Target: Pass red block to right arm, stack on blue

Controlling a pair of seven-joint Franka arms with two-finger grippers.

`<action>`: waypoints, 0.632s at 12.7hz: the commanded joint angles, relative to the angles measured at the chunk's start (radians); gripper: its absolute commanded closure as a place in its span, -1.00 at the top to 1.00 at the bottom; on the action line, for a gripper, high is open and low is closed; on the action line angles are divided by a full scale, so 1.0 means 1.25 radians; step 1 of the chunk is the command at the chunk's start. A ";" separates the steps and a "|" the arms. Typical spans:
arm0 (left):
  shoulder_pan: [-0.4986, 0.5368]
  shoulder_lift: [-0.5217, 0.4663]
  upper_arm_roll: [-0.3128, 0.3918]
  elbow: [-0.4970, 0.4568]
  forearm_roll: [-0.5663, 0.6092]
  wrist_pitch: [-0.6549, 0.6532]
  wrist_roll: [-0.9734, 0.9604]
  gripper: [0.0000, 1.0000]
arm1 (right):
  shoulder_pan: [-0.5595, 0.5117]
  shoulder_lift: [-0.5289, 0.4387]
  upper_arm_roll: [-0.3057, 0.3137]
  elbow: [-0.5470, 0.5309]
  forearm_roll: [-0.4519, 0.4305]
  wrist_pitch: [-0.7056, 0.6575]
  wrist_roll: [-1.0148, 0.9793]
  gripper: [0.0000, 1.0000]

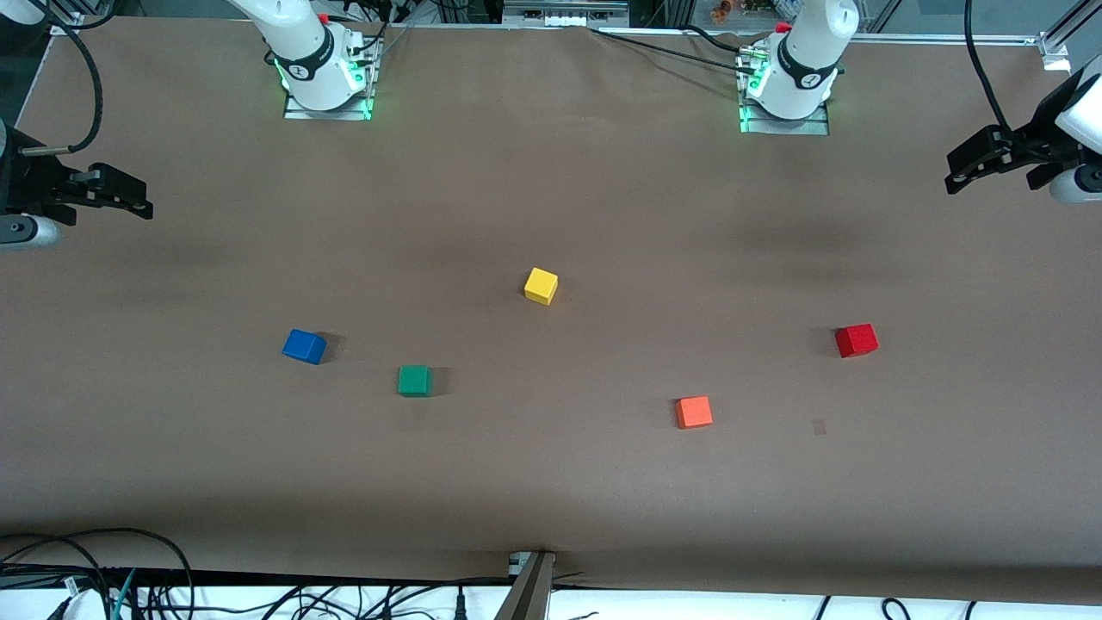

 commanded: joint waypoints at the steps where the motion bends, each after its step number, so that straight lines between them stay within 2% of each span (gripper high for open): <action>1: -0.003 0.001 0.013 0.007 0.006 0.003 0.019 1.00 | -0.009 0.004 0.005 0.014 0.011 -0.003 0.001 1.00; 8: 0.003 0.030 0.014 0.015 0.013 0.001 0.019 1.00 | -0.009 0.005 0.004 0.014 0.011 -0.001 0.001 1.00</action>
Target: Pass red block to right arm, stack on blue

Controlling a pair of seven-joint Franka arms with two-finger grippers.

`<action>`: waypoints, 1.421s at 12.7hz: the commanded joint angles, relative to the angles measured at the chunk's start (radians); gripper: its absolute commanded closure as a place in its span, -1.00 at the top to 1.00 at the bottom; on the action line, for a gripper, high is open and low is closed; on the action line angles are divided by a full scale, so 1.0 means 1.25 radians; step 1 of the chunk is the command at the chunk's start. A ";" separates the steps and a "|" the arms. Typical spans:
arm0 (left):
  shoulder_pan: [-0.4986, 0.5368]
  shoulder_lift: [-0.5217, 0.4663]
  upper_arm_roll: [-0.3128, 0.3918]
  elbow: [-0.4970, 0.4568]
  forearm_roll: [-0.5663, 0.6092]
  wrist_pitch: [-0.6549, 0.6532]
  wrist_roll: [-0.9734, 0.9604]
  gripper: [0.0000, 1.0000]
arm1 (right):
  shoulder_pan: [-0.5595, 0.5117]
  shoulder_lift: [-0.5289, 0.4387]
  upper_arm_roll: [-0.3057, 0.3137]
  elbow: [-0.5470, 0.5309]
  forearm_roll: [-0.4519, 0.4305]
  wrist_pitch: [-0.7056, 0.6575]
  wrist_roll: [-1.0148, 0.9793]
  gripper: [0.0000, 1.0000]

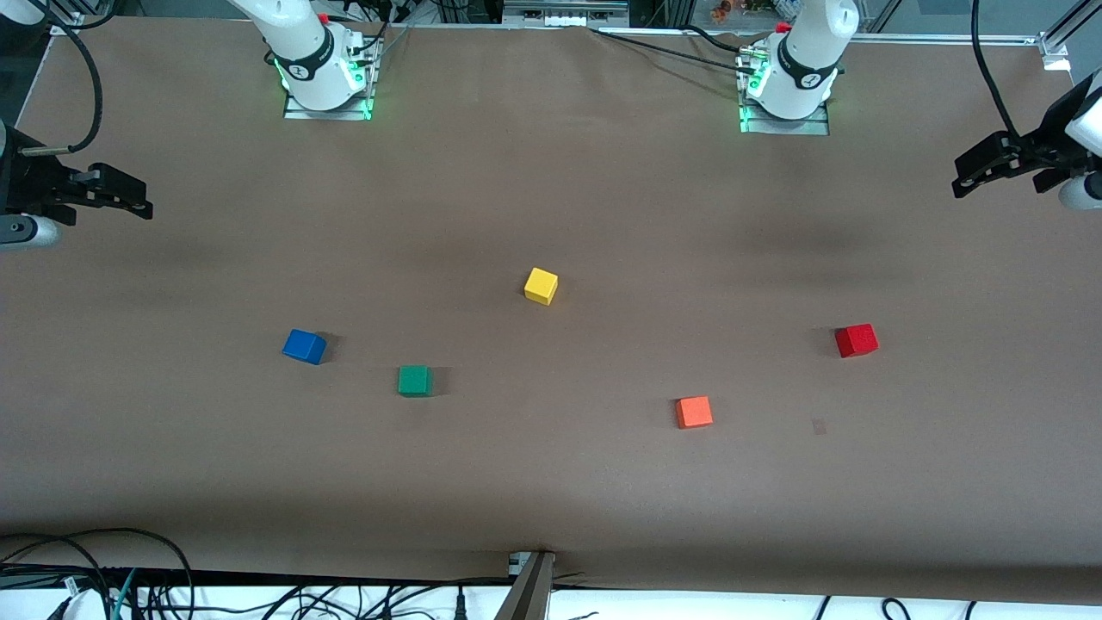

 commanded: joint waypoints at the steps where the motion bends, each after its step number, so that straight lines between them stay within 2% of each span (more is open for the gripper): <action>1: 0.000 0.017 0.001 0.008 0.013 -0.002 0.010 1.00 | -0.009 0.005 0.005 0.014 0.011 -0.001 0.001 1.00; 3: 0.004 0.030 0.003 0.013 0.013 -0.003 0.018 1.00 | -0.009 0.005 0.005 0.014 0.011 -0.003 0.001 1.00; 5: 0.013 0.087 0.003 0.017 0.013 -0.002 0.018 1.00 | -0.009 0.005 0.004 0.014 0.011 -0.001 0.001 1.00; 10: 0.044 0.107 0.002 -0.001 -0.006 0.003 0.021 1.00 | -0.008 0.005 0.005 0.014 0.011 -0.001 0.001 1.00; 13: 0.061 0.109 0.002 -0.054 -0.022 0.029 0.022 1.00 | -0.008 0.005 0.004 0.015 0.010 -0.001 0.001 1.00; 18: 0.092 0.102 -0.002 -0.193 -0.022 0.160 0.023 1.00 | -0.008 0.005 0.005 0.015 0.010 -0.001 -0.006 1.00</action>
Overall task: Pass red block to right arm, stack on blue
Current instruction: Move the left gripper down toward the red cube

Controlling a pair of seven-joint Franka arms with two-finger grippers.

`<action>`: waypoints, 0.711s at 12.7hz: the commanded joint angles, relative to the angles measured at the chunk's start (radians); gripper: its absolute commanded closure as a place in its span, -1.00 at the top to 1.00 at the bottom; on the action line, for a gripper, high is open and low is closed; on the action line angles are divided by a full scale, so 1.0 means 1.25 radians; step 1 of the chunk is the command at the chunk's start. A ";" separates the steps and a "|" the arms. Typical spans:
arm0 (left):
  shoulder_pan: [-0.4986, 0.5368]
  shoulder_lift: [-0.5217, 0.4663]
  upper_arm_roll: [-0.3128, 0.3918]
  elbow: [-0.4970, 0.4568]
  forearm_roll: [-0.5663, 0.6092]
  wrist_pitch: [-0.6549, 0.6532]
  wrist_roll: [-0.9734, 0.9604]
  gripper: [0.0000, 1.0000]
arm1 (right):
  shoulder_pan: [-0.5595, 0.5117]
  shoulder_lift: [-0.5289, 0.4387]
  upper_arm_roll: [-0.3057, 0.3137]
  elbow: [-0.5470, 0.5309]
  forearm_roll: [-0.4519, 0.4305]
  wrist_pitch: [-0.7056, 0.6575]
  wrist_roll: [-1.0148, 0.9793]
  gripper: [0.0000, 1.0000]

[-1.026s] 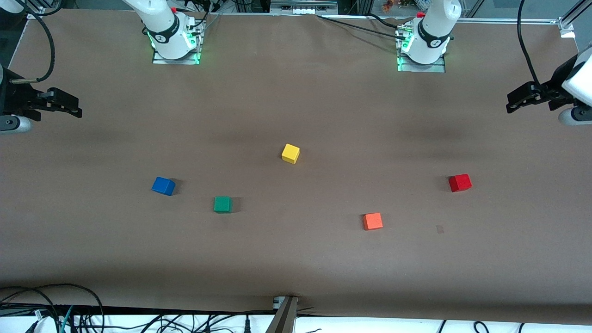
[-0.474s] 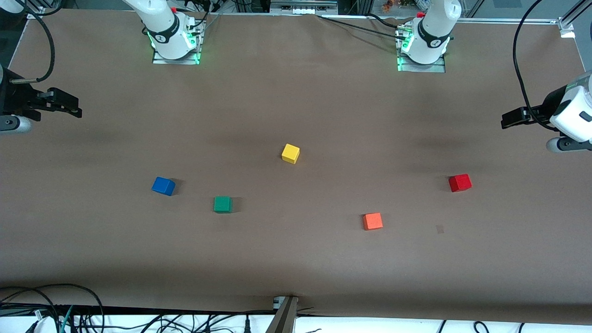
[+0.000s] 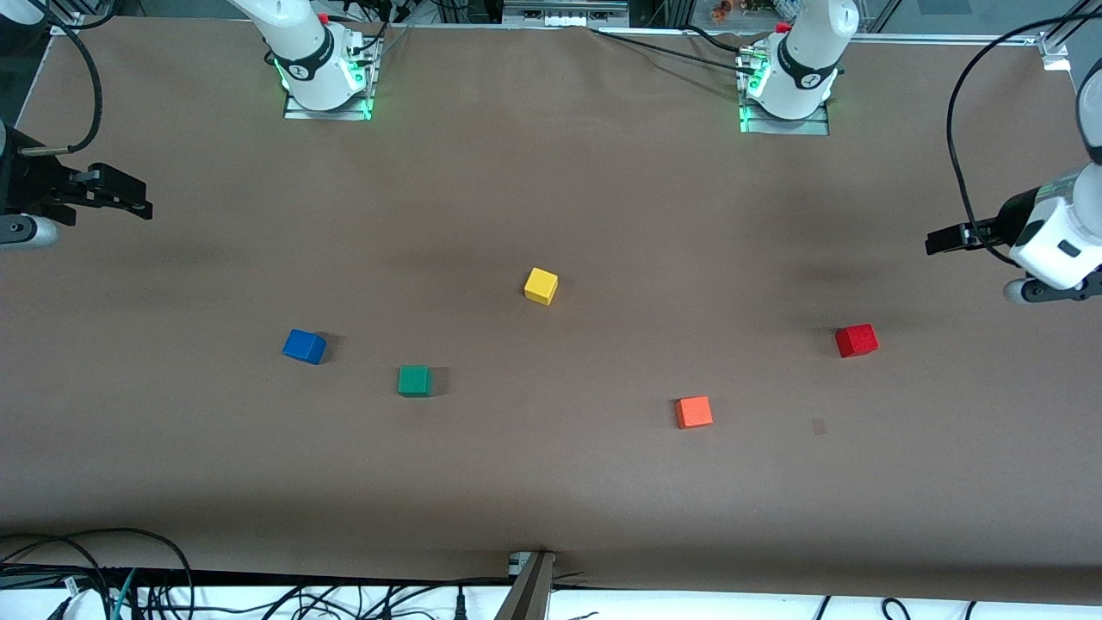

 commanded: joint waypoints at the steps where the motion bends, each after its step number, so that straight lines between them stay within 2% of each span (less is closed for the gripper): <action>1: 0.010 -0.017 -0.007 -0.087 -0.017 0.087 0.016 1.00 | -0.008 0.005 0.004 0.015 0.010 -0.002 -0.010 1.00; 5: 0.009 0.005 -0.008 -0.173 -0.017 0.229 0.014 1.00 | -0.008 0.005 0.004 0.015 0.010 -0.002 -0.011 1.00; 9: 0.010 0.096 -0.009 -0.198 -0.017 0.386 0.014 1.00 | -0.009 0.005 0.004 0.015 0.010 -0.002 -0.011 1.00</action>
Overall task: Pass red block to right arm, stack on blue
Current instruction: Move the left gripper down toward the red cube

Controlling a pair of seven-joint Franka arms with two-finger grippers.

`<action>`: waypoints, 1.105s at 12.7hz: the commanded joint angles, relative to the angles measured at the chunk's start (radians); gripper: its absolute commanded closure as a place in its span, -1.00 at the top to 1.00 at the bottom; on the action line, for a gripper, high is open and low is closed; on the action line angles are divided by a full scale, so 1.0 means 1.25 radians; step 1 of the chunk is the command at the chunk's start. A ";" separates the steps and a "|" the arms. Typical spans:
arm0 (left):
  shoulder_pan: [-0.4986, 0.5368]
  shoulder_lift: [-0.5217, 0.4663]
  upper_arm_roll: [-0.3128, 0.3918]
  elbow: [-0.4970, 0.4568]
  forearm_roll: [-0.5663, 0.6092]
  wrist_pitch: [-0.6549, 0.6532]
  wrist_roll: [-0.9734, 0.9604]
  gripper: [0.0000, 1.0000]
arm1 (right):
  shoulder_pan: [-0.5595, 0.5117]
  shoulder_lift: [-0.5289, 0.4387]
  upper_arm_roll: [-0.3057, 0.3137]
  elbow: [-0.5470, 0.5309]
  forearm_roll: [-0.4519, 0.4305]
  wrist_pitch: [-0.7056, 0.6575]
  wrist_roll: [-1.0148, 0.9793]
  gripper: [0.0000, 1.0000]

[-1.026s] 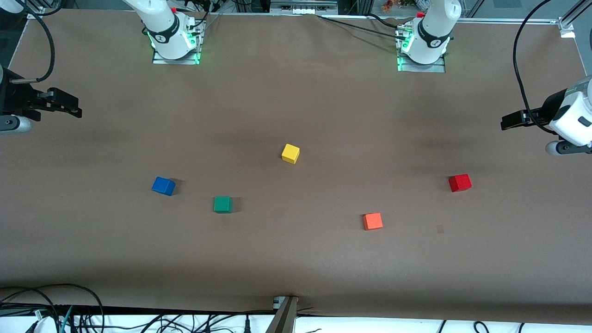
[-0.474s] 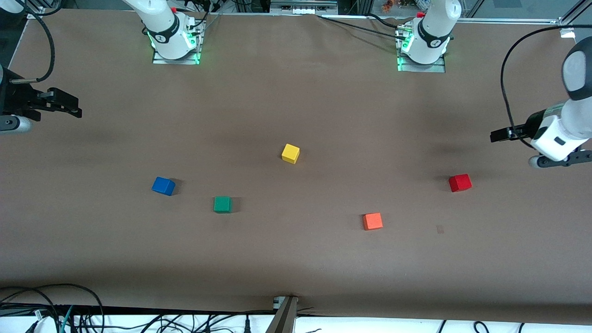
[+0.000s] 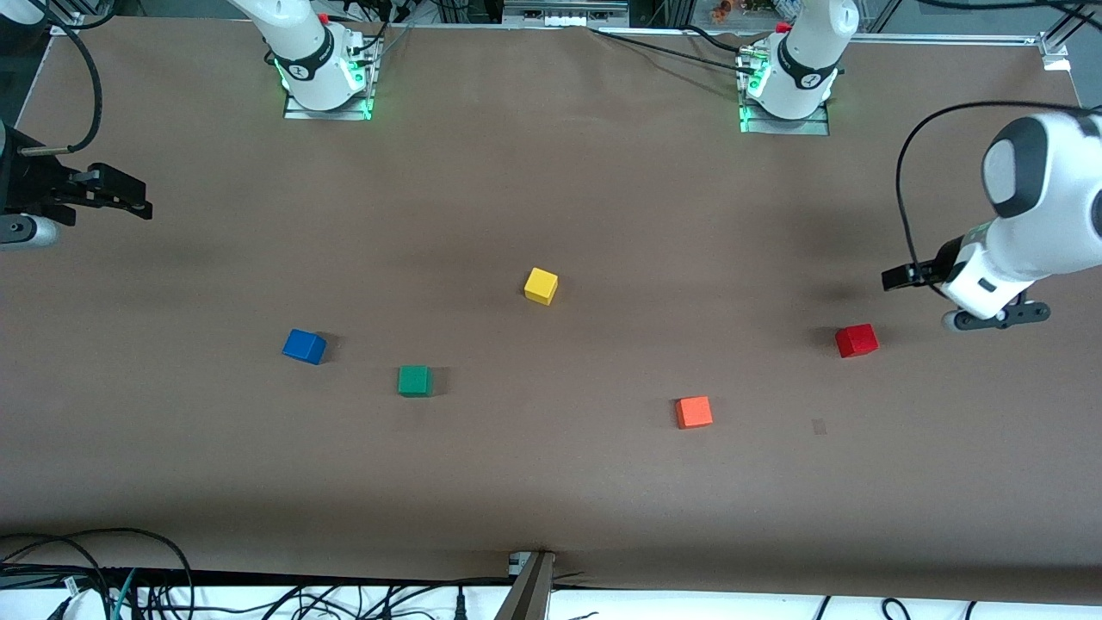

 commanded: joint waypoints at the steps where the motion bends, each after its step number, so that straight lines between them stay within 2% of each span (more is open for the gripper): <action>1: 0.007 0.061 -0.007 0.000 -0.017 0.089 0.015 1.00 | -0.008 0.005 0.003 0.014 0.010 -0.002 -0.010 1.00; 6: 0.007 0.171 -0.007 -0.039 -0.017 0.292 0.015 1.00 | -0.008 0.005 0.004 0.014 0.010 -0.001 -0.007 1.00; 8: 0.007 0.182 -0.007 -0.073 -0.017 0.370 0.015 1.00 | -0.008 0.005 0.003 0.014 0.010 -0.002 -0.007 1.00; 13: 0.007 0.204 -0.007 -0.073 -0.017 0.387 0.015 0.99 | -0.008 0.005 0.004 0.014 0.010 -0.001 -0.009 1.00; 14: 0.007 0.204 -0.007 -0.073 -0.016 0.387 0.024 0.41 | -0.008 0.005 0.004 0.014 0.010 -0.001 -0.010 1.00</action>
